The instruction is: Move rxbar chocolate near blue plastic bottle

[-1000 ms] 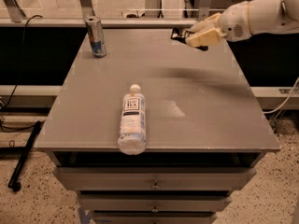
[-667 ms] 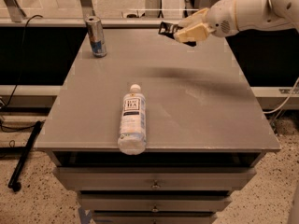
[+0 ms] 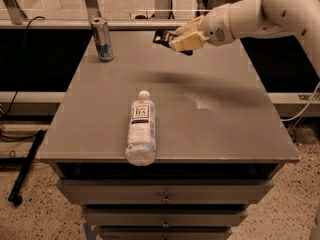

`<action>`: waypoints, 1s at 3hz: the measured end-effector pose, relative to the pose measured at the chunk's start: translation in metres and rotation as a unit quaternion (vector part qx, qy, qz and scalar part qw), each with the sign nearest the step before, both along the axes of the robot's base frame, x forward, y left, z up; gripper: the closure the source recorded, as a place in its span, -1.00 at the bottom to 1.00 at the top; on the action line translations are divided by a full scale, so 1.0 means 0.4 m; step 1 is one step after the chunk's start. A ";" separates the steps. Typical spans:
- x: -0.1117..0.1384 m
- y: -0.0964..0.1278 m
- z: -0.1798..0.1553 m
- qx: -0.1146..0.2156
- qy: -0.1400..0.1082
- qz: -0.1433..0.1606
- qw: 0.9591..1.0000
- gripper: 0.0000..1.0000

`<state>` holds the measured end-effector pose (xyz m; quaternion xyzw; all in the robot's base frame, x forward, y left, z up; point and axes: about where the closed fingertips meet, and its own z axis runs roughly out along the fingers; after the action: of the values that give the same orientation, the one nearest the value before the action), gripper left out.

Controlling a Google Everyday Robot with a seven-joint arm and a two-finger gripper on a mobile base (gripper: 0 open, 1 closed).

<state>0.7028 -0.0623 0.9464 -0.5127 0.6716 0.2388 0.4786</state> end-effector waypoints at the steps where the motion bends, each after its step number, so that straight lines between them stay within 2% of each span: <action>1: -0.044 0.015 -0.060 -0.010 0.022 0.005 1.000 1.00; 3: -0.116 0.015 -0.159 -0.028 0.054 0.017 0.998 1.00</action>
Offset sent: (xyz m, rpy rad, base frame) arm -0.0581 0.0047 -0.0723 -0.0663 0.1212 0.0349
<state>0.6565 -0.0563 0.8827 -0.5232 0.6942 0.2554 0.4232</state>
